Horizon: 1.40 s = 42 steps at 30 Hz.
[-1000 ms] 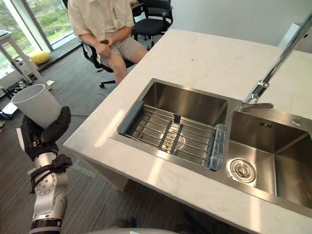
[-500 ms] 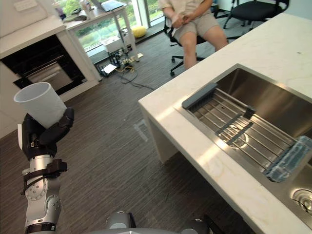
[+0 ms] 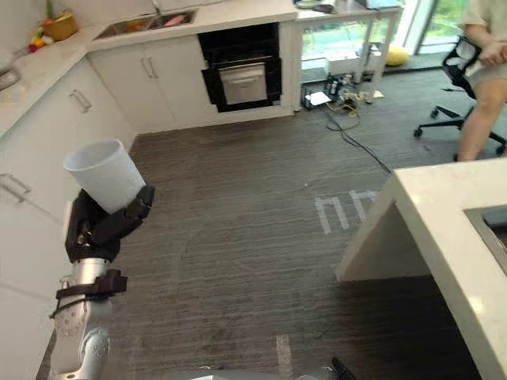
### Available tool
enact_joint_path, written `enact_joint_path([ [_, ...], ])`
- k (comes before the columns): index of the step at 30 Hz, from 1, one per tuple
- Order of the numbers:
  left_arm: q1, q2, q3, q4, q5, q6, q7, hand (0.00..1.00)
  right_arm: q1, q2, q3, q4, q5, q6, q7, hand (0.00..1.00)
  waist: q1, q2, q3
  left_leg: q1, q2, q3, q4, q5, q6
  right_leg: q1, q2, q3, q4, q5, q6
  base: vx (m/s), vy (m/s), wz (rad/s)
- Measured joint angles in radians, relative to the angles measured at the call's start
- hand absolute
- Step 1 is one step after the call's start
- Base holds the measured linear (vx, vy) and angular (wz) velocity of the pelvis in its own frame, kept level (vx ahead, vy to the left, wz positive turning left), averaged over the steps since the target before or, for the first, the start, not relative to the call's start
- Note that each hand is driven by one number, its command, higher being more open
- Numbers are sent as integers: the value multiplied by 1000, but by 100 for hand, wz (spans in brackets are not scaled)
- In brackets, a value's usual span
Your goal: Walk over to the sink, pick up the cup, carry it to the dishwasher, place the cup inside the dishwasher, then close the dishwasher door
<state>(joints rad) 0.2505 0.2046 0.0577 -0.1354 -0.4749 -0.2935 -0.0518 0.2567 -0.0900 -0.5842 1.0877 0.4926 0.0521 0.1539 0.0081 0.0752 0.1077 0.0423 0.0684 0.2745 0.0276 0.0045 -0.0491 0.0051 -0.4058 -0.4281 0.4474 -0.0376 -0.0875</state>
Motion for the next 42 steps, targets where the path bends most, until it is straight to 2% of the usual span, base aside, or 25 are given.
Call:
enact_joint_path([
  [2, -15, -6, -70, 42, -5, -4, -45, 0, 0, 18, 3, 3, -2, 3, 6, 100, -21, 1, 0, -58, 0, -161, 14, 13, 15, -7, 163, 262, -55, -144, 91, 51, -23, 224],
  [3, -15, -6, -89, 48, -8, -4, -54, 0, -2, 26, 5, 5, -2, 3, 7, 100, -18, -10, 3, -58, -7, -187, 12, 22, 8, -9, 193, 289, -79, -145, 101, 57, -80, 167],
  [4, -13, 7, -107, 64, -16, -4, -61, 0, -4, 40, 24, 7, -3, 3, 7, 100, -3, -44, 8, -47, -32, -216, 12, 27, 7, -12, 214, 310, -137, -125, 108, 76, -94, 99],
  [5, -11, 14, -128, 90, -16, -3, -60, 0, -9, 40, 54, 7, -8, 4, 11, 100, 3, -67, 2, -32, -54, -236, 6, 29, 4, -1, 202, 294, -148, -139, 150, 105, -109, 74],
  [6, -10, 13, -135, 100, -15, -2, -59, 0, -17, 37, 66, 5, -8, 4, 13, 100, 5, -66, -7, -31, -53, -241, -4, 32, -1, 5, 204, 293, -161, -143, 158, 120, -128, 24],
  [7, -14, 12, -144, 100, -15, -2, -57, 0, -68, 30, 101, -4, -6, 10, 22, 100, 6, -66, -14, -34, -44, -236, -33, 45, -13, 14, 211, 286, -217, -140, 187, 83, -92, -2],
  [12, -43, 11, -232, 101, -14, 0, -59, 0, -121, 2, 162, -18, 47, 54, 37, 100, -5, -70, -14, -9, -8, -232, -67, 53, -26, 54, 255, 282, -276, -121, 184, 51, -85, -5],
  [13, -83, 14, -213, 186, -14, -2, -58, 0, -138, -26, 276, -36, 155, 142, 37, 100, -37, -92, -4, 20, 0, -179, -119, 100, -26, 104, 270, 301, -437, 1, 199, 0, 0, 0],
  [17, -83, 14, -213, 186, -14, -2, -58, 0, -136, -25, 276, -36, 155, 141, 38, 100, -39, -92, -3, 20, 1, -178, -115, 99, -26, 105, 273, 302, -443, 4, 197, 0, 0, 0],
  [20, -82, 5, -203, 196, -13, -2, -53, 0, -124, -23, 276, -35, 153, 124, 46, 100, -40, -87, 0, 17, 1, -176, -112, 99, -26, 126, 280, 301, -492, 33, 192, -10, -5, 0],
  [26, -51, -57, -134, 278, 4, 14, 20, 0, -82, -4, 221, -35, 140, 95, 61, 100, -47, -77, 7, 10, 5, -177, -49, 65, -24, 152, 279, 293, -495, 35, 187, -46, -8, 0],
  [27, -37, -71, -119, 283, 4, 18, 36, 0, -69, 2, 192, -34, 121, 90, 60, 100, -47, -69, 12, -7, 3, -171, -8, 41, -19, 146, 274, 282, -470, 16, 179, -80, 16, 20],
  [28, -31, -87, -108, 290, 5, 27, 51, 0, -57, 11, 153, -36, 100, 70, 55, 100, -49, -62, 20, -33, 15, -116, 58, 7, 0, 124, 258, 249, -401, -29, 175, -88, 31, 32],
  [30, -27, -112, -91, 288, 7, 29, 62, 0, -49, 7, 117, -17, 80, 46, 52, 100, -47, -65, 22, -96, 26, -65, 184, -47, 11, 63, 217, 225, -266, -109, 179, -49, 73, 55],
  [31, -27, -110, -86, 287, 7, 30, 64, 0, -50, -3, 116, -2, 64, 45, 39, 100, -39, -68, 22, -143, 19, -57, 283, -90, 34, 49, 196, 210, -232, -132, 181, 17, 174, 61],
  [32, -28, -113, -88, 285, 8, 29, 64, 0, -39, -3, 107, 5, 65, 40, 34, 100, -24, -53, 12, -170, 2, -17, 363, -149, 62, 56, 177, 182, -182, -140, 188, 71, 185, 35],
  [33, -27, -123, -86, 265, 8, 24, 67, 0, -43, -7, 109, 3, 67, 39, 35, 100, -15, -39, 28, -168, 1, -5, 379, -202, 82, -2, 161, 172, 9, -186, 161, 81, 129, 26],
  [34, -34, -123, -75, 260, 8, 8, 71, 0, -56, 7, 108, 3, 69, 32, 30, 100, -9, -58, 52, -173, -10, -12, 424, -259, 68, -97, 117, 190, 310, -196, 130, 65, 97, 35],
  [35, -35, -109, -75, 262, 9, 19, 83, 0, -55, 39, 93, 3, 98, 21, 35, 100, -16, -77, 63, -160, -37, -36, 458, -286, 83, -163, 98, 226, 515, -105, 68, 94, 104, 65],
  [37, -26, -103, -95, 263, 29, 33, 91, 0, -51, 56, 83, -8, 113, -1, 41, 100, -30, -80, 67, -127, -57, -78, 463, -301, 95, -180, 106, 283, 593, 35, 86, 190, 72, 69],
  [38, -26, -109, -116, 261, 45, 33, 90, 0, -53, 60, 82, -15, 113, -12, 47, 100, -31, -66, 69, -99, -60, -103, 456, -311, 105, -218, 129, 325, 675, 81, 97, 254, 17, 56],
  [39, -29, -110, -127, 260, 46, 30, 90, 0, -53, 75, 83, -36, 113, -21, 53, 100, -30, -68, 71, -79, -58, -127, 452, -323, 106, -271, 156, 323, 733, -20, 95, 245, -16, 49],
  [40, -31, -110, -131, 260, 46, 30, 90, 0, -53, 83, 83, -44, 115, -28, 56, 100, -31, -67, 71, -66, -56, -137, 443, -327, 104, -297, 170, 312, 735, -54, 92, 238, -68, 47],
  [41, -33, -109, -144, 260, 45, 30, 88, 0, -49, 97, 84, -60, 128, -38, 58, 100, -38, -65, 72, -28, -54, -160, 405, -331, 97, -343, 192, 278, 695, -109, 95, 283, -105, 51],
  [42, -34, -111, -155, 259, 46, 29, 81, 0, -41, 102, 91, -76, 149, -41, 57, 100, -51, -62, 74, 11, -52, -182, 371, -332, 92, -362, 205, 249, 625, -134, 103, 389, -147, 76],
])
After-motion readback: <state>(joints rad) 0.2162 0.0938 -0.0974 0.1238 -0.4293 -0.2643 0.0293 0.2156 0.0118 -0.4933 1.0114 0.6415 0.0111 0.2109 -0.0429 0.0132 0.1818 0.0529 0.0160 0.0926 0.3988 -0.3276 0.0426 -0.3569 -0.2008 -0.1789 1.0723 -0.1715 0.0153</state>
